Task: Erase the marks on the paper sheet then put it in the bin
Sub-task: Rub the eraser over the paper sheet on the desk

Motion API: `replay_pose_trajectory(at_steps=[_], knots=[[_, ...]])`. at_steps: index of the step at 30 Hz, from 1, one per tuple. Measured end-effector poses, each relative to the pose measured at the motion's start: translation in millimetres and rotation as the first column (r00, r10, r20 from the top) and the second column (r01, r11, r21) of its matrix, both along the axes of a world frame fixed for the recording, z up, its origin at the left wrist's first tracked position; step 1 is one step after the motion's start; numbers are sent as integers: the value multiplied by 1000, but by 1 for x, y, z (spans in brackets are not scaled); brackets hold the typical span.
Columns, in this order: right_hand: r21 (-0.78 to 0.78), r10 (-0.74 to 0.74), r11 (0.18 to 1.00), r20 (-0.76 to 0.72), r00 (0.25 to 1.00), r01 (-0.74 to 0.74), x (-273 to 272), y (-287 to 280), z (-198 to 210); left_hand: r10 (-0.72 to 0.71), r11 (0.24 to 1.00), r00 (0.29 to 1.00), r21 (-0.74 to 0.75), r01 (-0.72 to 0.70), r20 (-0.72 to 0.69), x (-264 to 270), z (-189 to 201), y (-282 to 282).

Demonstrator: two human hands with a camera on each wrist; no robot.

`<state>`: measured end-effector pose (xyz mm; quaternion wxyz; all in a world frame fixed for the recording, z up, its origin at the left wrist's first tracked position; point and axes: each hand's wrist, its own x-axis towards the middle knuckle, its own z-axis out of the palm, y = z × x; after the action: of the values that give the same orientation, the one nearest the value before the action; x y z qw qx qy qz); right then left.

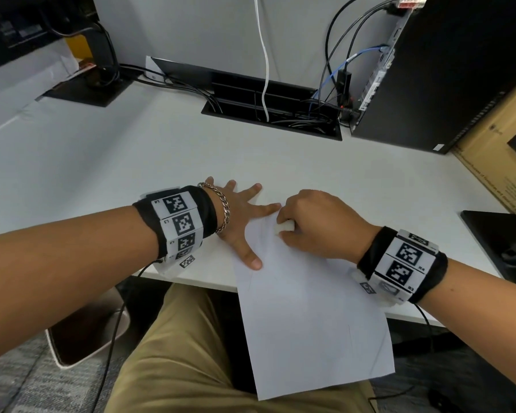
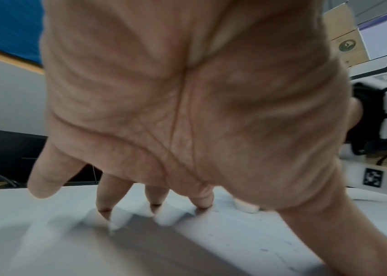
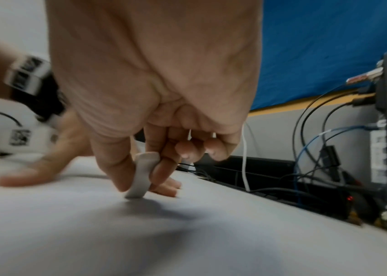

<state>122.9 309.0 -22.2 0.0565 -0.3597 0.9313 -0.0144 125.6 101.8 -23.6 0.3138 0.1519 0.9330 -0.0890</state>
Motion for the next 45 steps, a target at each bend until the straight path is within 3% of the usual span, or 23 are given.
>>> replay_pose_trajectory(at_steps=[5,7,12,16,21,25,30,35,39,45], knots=[[-20,-102,995,-59,993,101,-19,6,0,4,1000,1000,5,-4,8,1,2,0],[-7,-76,997,-63,995,76,-12,4,-3,5,1000,1000,-3,-5,6,2,2,1],[-30,-75,996,100,992,78,-2,5,5,4,1000,1000,3,-4,1,1,0,0],[-58,-169,984,28,985,171,-16,7,0,8,1000,1000,3,-8,9,0,0,1],[-51,-76,995,108,991,82,-8,4,2,8,1000,1000,-10,-8,14,1,1,1],[-56,-144,988,24,989,145,-17,4,3,5,1000,1000,-7,-5,15,1,1,2],[-51,-6,999,64,998,9,3,2,2,5,1000,1000,-21,-5,20,1,2,2],[-63,-18,998,-9,1000,18,-1,4,1,5,1000,1000,-20,-4,19,1,3,2],[-9,97,995,-16,995,-97,17,2,-2,7,1000,1000,-25,-7,23,1,2,2],[-2,-12,1000,-61,998,12,10,4,2,8,999,1000,-33,-7,29,1,4,4]])
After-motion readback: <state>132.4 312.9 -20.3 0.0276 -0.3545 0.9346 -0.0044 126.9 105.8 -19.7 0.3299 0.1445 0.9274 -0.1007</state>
